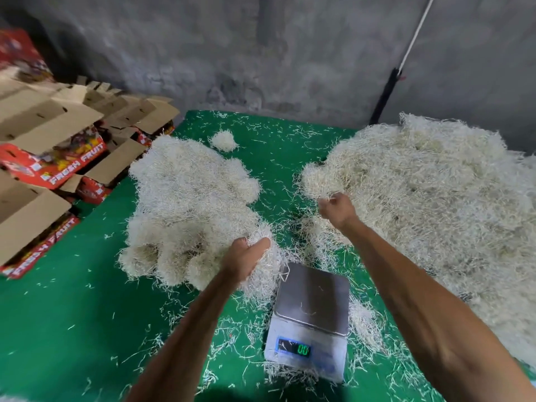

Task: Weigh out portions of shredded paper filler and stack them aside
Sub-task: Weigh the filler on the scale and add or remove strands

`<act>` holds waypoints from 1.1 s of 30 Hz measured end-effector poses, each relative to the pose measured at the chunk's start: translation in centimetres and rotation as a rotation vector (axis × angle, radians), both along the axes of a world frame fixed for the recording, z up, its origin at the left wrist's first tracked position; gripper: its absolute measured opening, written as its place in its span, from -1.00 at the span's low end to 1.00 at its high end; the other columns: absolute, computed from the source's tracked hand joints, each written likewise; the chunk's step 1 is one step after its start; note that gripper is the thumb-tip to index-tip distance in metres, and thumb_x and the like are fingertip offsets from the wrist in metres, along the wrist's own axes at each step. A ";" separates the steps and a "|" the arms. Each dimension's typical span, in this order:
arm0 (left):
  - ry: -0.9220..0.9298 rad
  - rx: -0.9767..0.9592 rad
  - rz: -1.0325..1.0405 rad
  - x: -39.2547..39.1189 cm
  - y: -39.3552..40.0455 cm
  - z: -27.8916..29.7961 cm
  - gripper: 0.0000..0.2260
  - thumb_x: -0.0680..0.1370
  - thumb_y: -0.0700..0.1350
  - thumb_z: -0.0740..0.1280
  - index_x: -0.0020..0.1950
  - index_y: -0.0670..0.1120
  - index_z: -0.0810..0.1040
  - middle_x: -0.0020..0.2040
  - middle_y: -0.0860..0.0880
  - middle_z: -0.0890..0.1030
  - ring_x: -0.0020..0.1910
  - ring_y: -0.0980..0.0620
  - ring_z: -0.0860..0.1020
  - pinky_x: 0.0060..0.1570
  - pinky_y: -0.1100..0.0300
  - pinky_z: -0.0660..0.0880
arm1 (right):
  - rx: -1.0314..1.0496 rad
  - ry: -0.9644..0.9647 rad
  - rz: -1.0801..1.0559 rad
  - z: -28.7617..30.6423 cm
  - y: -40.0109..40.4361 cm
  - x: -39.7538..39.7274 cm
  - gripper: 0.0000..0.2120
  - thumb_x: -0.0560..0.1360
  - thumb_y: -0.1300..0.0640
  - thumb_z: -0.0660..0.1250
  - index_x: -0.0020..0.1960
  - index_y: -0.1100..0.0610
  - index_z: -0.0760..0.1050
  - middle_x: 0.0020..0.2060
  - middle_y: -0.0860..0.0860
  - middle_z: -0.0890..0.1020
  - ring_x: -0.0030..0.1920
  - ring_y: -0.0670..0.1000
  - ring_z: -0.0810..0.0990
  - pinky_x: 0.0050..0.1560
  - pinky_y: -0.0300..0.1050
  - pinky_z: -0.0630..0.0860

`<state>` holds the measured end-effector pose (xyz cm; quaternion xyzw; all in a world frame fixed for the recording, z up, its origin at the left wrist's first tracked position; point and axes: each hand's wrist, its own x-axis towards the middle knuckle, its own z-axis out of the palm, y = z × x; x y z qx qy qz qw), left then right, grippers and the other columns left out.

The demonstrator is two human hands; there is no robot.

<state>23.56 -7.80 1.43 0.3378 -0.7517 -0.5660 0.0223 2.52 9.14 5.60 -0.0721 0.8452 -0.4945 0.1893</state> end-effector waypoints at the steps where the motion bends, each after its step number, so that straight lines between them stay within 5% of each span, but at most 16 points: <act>1: -0.005 0.001 0.000 -0.1 0.2 0.3 -0.55 0.49 0.20 0.43 -0.36 0.06 0.24 -0.65 0.21 0.35 -0.73 0.27 0.27 -0.62 0.45 0.29 | -0.001 -0.043 0.027 -0.2 0.1 0.3 -0.32 0.63 0.02 0.37 0.58 0.31 0.19 0.27 0.30 0.57 0.18 0.19 0.64 0.18 0.08 0.64; 3: -0.034 0.058 -0.017 -0.2 0.5 0.1 -0.69 0.49 0.23 0.43 -0.05 0.02 0.50 -0.46 0.29 0.46 -0.57 0.35 0.38 -0.46 0.47 0.38 | 0.203 0.033 0.063 -1.2 0.8 0.8 -0.26 0.60 -0.02 0.42 0.60 0.27 0.17 0.33 0.29 0.54 0.31 0.27 0.58 0.36 0.23 0.52; 5: -0.020 0.076 -0.074 -0.4 1.1 -0.5 -0.22 0.47 0.32 0.41 0.49 -0.15 0.31 -0.27 0.26 0.49 -0.44 0.39 0.45 -0.32 0.48 0.44 | 0.607 0.255 0.187 -2.1 2.2 1.6 -0.55 0.63 -0.04 0.38 0.38 0.23 0.48 0.14 0.19 0.65 0.14 0.17 0.67 0.24 0.14 0.60; 8: -0.032 0.060 -0.145 -0.3 2.7 -0.4 -0.04 0.25 0.56 0.38 0.40 -0.10 0.39 -0.17 0.29 0.56 -0.26 0.38 0.49 -0.07 0.34 0.47 | 0.923 0.450 0.210 -3.1 4.2 3.0 -0.82 0.66 0.10 0.30 0.02 0.20 0.60 -0.09 0.08 0.63 -0.15 0.04 0.65 -0.08 -0.06 0.65; 10: -0.070 0.038 -0.159 -0.8 3.9 -1.0 -0.02 0.29 0.52 0.40 0.53 -0.04 0.29 0.28 0.07 0.58 0.17 0.12 0.56 0.22 0.11 0.40 | 0.776 0.443 0.210 -3.3 5.1 4.1 -0.74 0.68 0.07 0.27 -0.07 0.20 0.61 -0.18 0.08 0.65 -0.27 0.02 0.59 -0.19 -0.09 0.56; 12: -0.094 -0.037 -0.248 -1.2 5.1 -1.9 -0.05 0.34 0.44 0.44 0.59 0.05 0.20 0.54 -0.07 0.36 0.36 -0.02 0.46 0.22 0.15 0.33 | 0.409 0.260 0.293 -3.3 5.5 6.1 -0.56 0.68 -0.16 0.24 -0.11 0.17 0.62 -0.31 0.09 0.61 -0.35 0.01 0.54 -0.22 -0.06 0.58; 14: -0.106 -0.131 -0.409 -1.6 6.1 -2.6 -0.03 0.32 0.39 0.50 0.58 0.06 0.19 0.55 -0.08 0.34 0.32 0.02 0.46 0.11 0.25 0.36 | 0.111 -0.036 0.365 -3.1 5.7 8.8 -0.42 0.57 -0.42 0.22 0.06 0.09 0.64 -0.13 0.21 0.67 -0.12 0.08 0.69 -0.08 0.09 0.69; 16: -0.111 -0.189 -0.540 -2.2 7.0 -3.0 0.01 0.23 0.39 0.56 0.53 0.09 0.16 0.51 -0.06 0.37 0.34 0.01 0.44 0.12 0.25 0.38 | 0.075 -0.157 0.376 -3.8 6.0 10.3 -0.24 0.44 -0.51 0.32 0.26 0.12 0.59 0.16 0.24 0.66 0.13 0.19 0.68 0.11 0.21 0.66; 20: 0.011 -0.054 -0.503 -2.9 7.7 -3.0 0.06 0.14 0.36 0.63 0.45 0.28 0.07 0.54 -0.03 0.24 0.40 0.04 0.29 0.30 0.11 0.29 | 0.096 -0.033 0.135 -6.7 7.5 11.0 -0.58 0.56 -0.10 0.47 -0.03 0.30 0.58 -0.34 0.10 0.65 -0.39 -0.01 0.58 -0.14 0.07 0.63; 23: 0.066 -0.066 -0.384 -2.1 7.4 -3.8 0.01 0.17 0.43 0.57 0.50 0.23 0.19 0.58 0.02 0.24 0.49 -0.01 0.29 0.42 -0.04 0.29 | 0.023 -0.069 -0.031 -7.8 8.7 11.6 -0.52 0.60 -0.17 0.38 0.02 0.30 0.55 -0.32 0.12 0.62 -0.35 0.10 0.62 -0.14 0.14 0.67; 27: 0.025 -0.099 -0.441 -0.5 7.0 -5.4 -0.20 0.34 0.35 0.52 0.50 0.18 0.32 0.56 0.00 0.32 0.45 0.00 0.37 0.34 0.04 0.32 | 0.475 0.165 0.110 -9.1 11.3 12.8 -0.43 0.59 -0.41 0.14 -0.17 0.09 0.45 -0.35 0.01 0.59 -0.38 -0.02 0.58 -0.37 -0.16 0.48; 33: 0.174 -0.023 -0.183 1.6 6.4 -6.0 -0.47 0.57 0.23 0.35 0.42 -0.06 0.46 0.36 -0.12 0.55 0.29 -0.01 0.55 0.32 -0.07 0.51 | 0.256 0.202 -0.222 -10.3 13.8 13.1 -0.37 0.64 -0.37 0.04 -0.35 0.07 0.42 -0.55 -0.07 0.38 -0.62 -0.07 0.28 -0.49 -0.26 0.32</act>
